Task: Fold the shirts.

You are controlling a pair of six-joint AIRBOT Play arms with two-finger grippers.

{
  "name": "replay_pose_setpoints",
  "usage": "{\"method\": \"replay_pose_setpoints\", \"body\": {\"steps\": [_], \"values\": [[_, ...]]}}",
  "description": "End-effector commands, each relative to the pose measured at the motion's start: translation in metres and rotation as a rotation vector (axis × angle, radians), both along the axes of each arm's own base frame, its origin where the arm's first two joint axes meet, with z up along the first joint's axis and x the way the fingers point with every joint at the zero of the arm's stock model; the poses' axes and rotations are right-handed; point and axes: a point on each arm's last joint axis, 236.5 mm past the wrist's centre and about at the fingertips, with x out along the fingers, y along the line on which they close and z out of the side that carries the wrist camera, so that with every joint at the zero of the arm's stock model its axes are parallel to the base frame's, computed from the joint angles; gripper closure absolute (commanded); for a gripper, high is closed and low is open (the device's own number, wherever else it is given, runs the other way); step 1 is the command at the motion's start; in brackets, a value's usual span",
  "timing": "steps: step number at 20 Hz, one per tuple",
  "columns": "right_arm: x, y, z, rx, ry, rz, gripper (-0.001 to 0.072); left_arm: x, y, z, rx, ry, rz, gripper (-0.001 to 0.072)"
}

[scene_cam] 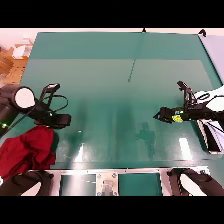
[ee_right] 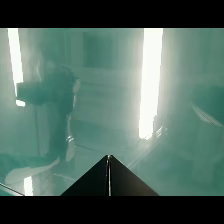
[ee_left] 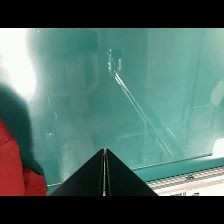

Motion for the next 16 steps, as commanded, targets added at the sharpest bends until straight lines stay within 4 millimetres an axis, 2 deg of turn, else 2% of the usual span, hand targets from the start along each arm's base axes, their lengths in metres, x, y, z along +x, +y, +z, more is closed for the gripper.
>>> {"method": "replay_pose_setpoints", "body": {"steps": [1,2,3,5,6,7,8,10,12,14,16], "values": [[0.0,0.0,0.0,0.0,0.0,0.001,0.0699,0.001,0.002,0.0,0.006,-0.002,0.011,0.0684],[0.0,0.0,0.0,0.0,0.0,0.001,0.0699,0.001,0.008,-0.001,0.032,-0.006,0.007,0.0684],[0.0,0.0,0.0,0.0,0.0,0.001,0.0699,-0.001,0.022,-0.004,0.096,0.004,-0.001,0.0684],[0.0,0.0,0.0,0.0,0.0,0.001,0.0699,-0.012,0.086,-0.003,0.364,0.049,0.004,0.0684],[0.0,0.0,0.0,0.0,0.0,0.001,0.0699,-0.014,0.124,0.006,0.53,0.056,0.043,0.0656],[0.0,0.0,0.0,0.0,0.0,0.001,0.0699,-0.016,0.151,0.013,0.65,0.062,0.047,0.0222],[0.0,0.0,0.0,0.0,0.0,0.001,0.0699,-0.019,0.173,0.017,0.756,0.07,0.058,0.0003],[0.0,0.0,0.0,0.0,0.0,0.001,0.0699,-0.038,0.193,-0.004,0.788,0.149,0.063,-0.0013],[0.0,0.0,0.0,0.0,0.0,0.001,0.0699,-0.071,0.211,-0.038,0.769,0.274,0.042,-0.0013],[0.0,0.0,0.0,0.0,0.0,0.001,0.0699,-0.098,0.226,-0.063,0.74,0.372,-0.046,-0.0013],[0.0,0.0,0.0,0.0,0.0,0.001,0.0698,-0.11,0.237,-0.083,0.696,0.386,-0.072,-0.0013]]}}
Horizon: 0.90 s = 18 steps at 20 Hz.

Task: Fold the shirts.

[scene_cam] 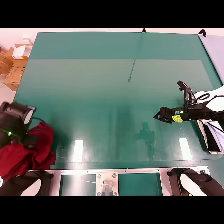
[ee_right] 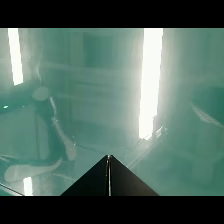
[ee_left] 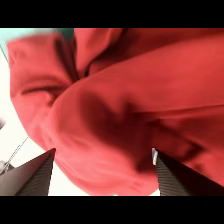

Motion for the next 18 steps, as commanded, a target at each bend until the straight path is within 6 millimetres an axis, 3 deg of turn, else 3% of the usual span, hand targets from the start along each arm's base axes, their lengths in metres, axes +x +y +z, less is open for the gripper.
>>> {"method": "replay_pose_setpoints", "body": {"steps": [1,4,5,8,11,13,15,18], "values": [[0.0,0.0,0.0,0.0,0.0,0.001,0.0699,-0.024,0.026,-0.033,-0.045,0.069,-0.051,-0.0013],[0.0,0.0,0.0,0.0,0.0,0.001,0.0699,-0.016,0.037,-0.047,-0.075,-0.019,-0.02,-0.0013],[0.0,0.0,0.0,0.0,0.0,0.001,0.0699,-0.012,0.04,-0.05,-0.084,-0.055,-0.002,0.0047],[0.0,0.0,0.0,0.0,0.0,0.001,0.0699,-0.01,0.045,-0.051,-0.096,-0.065,-0.018,0.0676],[0.0,0.0,0.0,0.0,0.0,0.001,0.0699,-0.007,0.046,-0.034,-0.101,-0.042,-0.017,0.0686],[0.0,0.0,0.0,0.0,0.0,0.001,0.0699,0.013,0.03,-0.014,-0.175,-0.102,0.043,0.0686],[0.0,0.0,0.0,0.0,0.0,0.001,0.0699,0.056,-0.007,0.017,-0.326,-0.253,0.082,0.0687],[0.004,-0.001,0.001,-0.003,-0.017,-0.01,0.0699,0.131,-0.102,0.109,-0.603,-0.56,-0.066,0.0687]]}}
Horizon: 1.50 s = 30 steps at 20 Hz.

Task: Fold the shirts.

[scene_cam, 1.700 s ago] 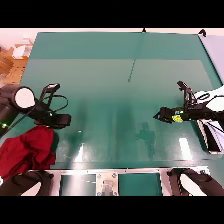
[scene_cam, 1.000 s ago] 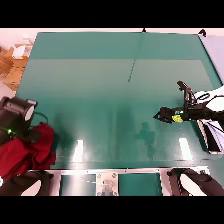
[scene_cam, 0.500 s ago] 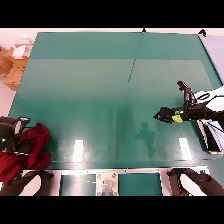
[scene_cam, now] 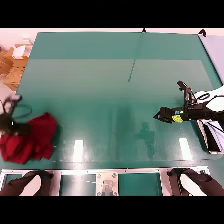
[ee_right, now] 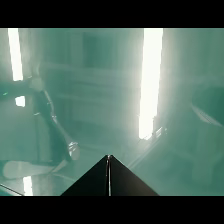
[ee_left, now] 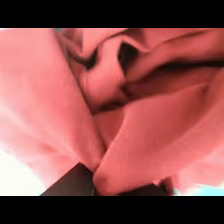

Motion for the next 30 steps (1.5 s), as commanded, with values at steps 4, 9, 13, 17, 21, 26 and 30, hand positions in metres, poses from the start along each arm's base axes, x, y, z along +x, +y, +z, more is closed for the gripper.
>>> {"method": "replay_pose_setpoints", "body": {"steps": [4,9,13,17,21,26,30], "values": [[0.006,-0.001,0.001,-0.004,-0.022,-0.014,0.0699,0.088,-0.228,0.18,-0.527,-0.563,-0.403,0.0686],[0.011,-0.003,0.002,-0.008,-0.041,-0.027,0.0698,0.098,-0.364,0.149,-0.73,-0.539,-0.569,0.0685],[0.018,-0.004,0.011,-0.011,-0.067,-0.027,0.0341,0.096,-0.407,0.072,-0.781,-0.329,-0.532,-0.0003],[0.037,-0.007,0.034,-0.019,-0.146,-0.04,0.017,0.113,-0.326,0.067,-0.618,-0.243,-0.492,-0.0003],[0.034,-0.005,0.012,-0.005,-0.079,-0.047,0.0169,0.12,-0.218,0.042,-0.486,-0.135,-0.3,-0.0003],[0.006,0.036,-0.039,0.127,0.1,-0.051,0.0169,0.121,-0.169,-0.039,-0.474,-0.153,-0.086,-0.0003],[-0.003,0.098,-0.062,0.171,0.139,0.025,0.0169,0.137,-0.205,-0.075,-0.639,-0.184,-0.036,-0.0003]]}}
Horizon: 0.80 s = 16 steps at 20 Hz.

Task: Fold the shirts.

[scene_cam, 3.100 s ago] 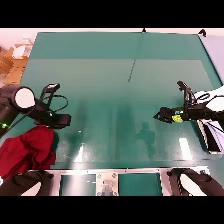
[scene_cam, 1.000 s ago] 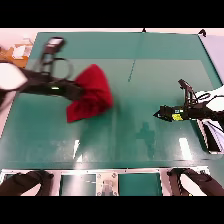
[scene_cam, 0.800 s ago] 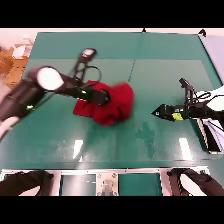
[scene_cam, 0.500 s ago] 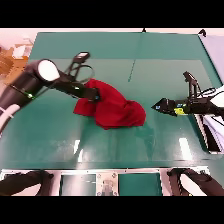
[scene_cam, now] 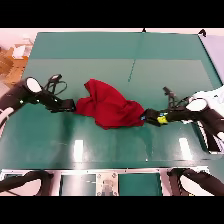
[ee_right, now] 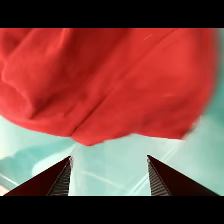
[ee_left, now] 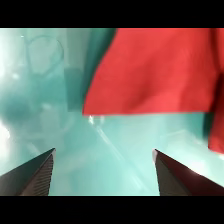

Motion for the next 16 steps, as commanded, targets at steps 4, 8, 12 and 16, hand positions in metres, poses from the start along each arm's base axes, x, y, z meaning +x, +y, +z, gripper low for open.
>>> {"method": "replay_pose_setpoints", "body": {"steps": [4,8,12,16], "values": [[0.004,0.079,-0.023,0.081,-0.012,-0.02,0.0169,0.031,-0.052,-0.032,-0.288,-0.035,0.092,-0.0003],[0.016,0.085,-0.03,0.079,-0.024,-0.063,0.0171,0.044,-0.052,-0.036,-0.298,-0.066,0.14,0.0045],[0.023,0.083,-0.03,0.07,-0.05,-0.061,0.0699,0.048,-0.052,-0.034,-0.301,-0.076,0.151,0.0685],[0.043,0.077,0.022,0.142,-0.129,-0.017,0.07,0.055,-0.054,0.003,-0.304,-0.141,0.088,0.0686]]}}
